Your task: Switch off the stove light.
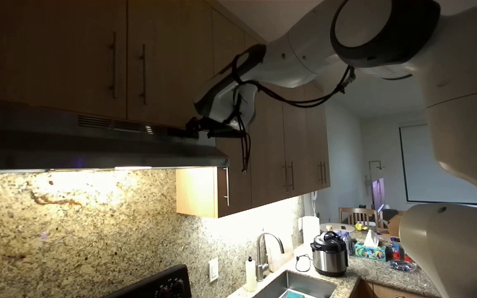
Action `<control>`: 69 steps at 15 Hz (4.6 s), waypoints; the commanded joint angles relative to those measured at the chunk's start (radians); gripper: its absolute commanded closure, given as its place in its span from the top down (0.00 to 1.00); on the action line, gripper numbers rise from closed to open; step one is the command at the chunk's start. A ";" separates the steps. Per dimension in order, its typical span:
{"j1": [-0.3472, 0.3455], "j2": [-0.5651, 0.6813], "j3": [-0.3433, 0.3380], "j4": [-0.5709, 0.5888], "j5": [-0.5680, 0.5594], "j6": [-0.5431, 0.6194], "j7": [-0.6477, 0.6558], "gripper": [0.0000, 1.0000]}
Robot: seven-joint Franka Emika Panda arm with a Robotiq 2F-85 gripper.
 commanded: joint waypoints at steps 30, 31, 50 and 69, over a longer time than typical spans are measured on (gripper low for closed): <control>-0.323 0.165 0.170 0.261 0.372 -0.310 -0.099 1.00; -0.331 0.170 0.170 0.269 0.381 -0.320 -0.101 1.00; -0.931 -0.022 0.853 0.151 -0.043 -0.240 0.004 1.00; -1.065 -0.615 1.022 -0.494 -0.319 -0.687 0.062 1.00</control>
